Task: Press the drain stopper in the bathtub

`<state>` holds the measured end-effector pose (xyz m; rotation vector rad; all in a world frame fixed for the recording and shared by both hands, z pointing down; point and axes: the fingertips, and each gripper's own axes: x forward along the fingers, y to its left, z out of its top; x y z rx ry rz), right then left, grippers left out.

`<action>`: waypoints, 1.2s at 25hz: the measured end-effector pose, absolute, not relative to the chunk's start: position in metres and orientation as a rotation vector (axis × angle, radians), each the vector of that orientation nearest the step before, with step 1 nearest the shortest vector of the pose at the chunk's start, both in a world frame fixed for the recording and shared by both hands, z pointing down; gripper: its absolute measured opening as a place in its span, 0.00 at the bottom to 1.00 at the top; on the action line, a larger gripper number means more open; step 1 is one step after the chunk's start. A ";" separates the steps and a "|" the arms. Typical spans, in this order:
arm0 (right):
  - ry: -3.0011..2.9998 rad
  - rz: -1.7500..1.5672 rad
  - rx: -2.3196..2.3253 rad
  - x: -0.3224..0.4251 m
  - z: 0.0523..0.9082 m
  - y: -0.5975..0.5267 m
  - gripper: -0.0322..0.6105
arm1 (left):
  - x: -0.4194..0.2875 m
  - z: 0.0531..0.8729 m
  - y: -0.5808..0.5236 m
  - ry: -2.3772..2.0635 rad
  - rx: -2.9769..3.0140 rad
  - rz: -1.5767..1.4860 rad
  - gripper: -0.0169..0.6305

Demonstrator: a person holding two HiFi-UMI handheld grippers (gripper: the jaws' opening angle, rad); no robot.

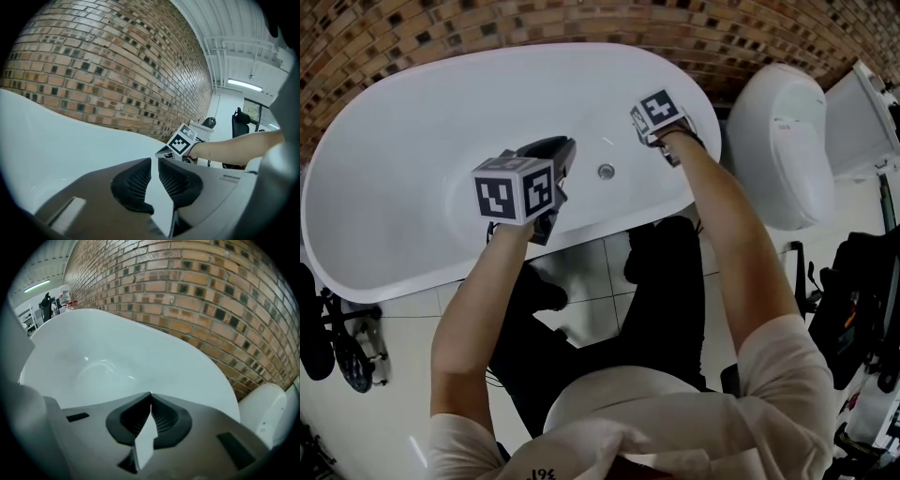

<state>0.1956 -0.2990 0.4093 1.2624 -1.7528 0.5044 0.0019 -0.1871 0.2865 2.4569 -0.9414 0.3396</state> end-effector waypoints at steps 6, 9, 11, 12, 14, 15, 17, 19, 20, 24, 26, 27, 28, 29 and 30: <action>-1.754 0.459 1.309 0.207 0.377 -0.280 0.08 | 0.001 0.266 -0.166 -0.968 2.499 0.327 0.11; -1.763 0.441 1.319 0.208 0.363 -0.272 0.08 | -0.001 0.255 -0.160 -0.988 2.516 0.315 0.11; -1.768 0.430 1.323 0.209 0.355 -0.266 0.08 | -0.001 0.249 -0.153 -0.988 2.517 0.311 0.11; -1.770 0.424 1.326 0.209 0.352 -0.263 0.08 | -0.001 0.247 -0.150 -0.994 2.520 0.311 0.11; -1.775 0.413 1.336 0.210 0.343 -0.257 0.08 | -0.004 0.241 -0.145 -1.012 2.531 0.311 0.11; -1.779 0.408 1.341 0.210 0.338 -0.255 0.08 | -0.005 0.238 -0.143 -1.018 2.539 0.307 0.11; -1.789 0.395 1.348 0.209 0.328 -0.252 0.08 | -0.006 0.231 -0.138 -1.023 2.552 0.292 0.11; -1.797 0.381 1.352 0.208 0.320 -0.246 0.08 | -0.007 0.226 -0.133 -1.027 2.556 0.273 0.11; -1.802 0.374 1.353 0.208 0.315 -0.242 0.08 | -0.007 0.224 -0.131 -1.030 2.556 0.266 0.11; -1.835 0.340 1.353 0.201 0.295 -0.230 0.08 | -0.014 0.214 -0.123 -1.050 2.553 0.244 0.11; -1.862 0.330 1.353 0.196 0.284 -0.224 0.08 | -0.014 0.209 -0.119 -1.056 2.562 0.231 0.11; -1.872 0.324 1.355 0.195 0.279 -0.221 0.08 | -0.013 0.207 -0.116 -1.058 2.569 0.227 0.11; -1.875 0.312 1.358 0.194 0.275 -0.219 0.08 | -0.013 0.205 -0.113 -1.058 2.575 0.223 0.11; -1.877 0.297 1.361 0.194 0.271 -0.217 0.08 | -0.012 0.204 -0.110 -1.057 2.580 0.220 0.11; -1.882 0.285 1.361 0.193 0.267 -0.215 0.08 | -0.012 0.202 -0.107 -1.055 2.584 0.218 0.11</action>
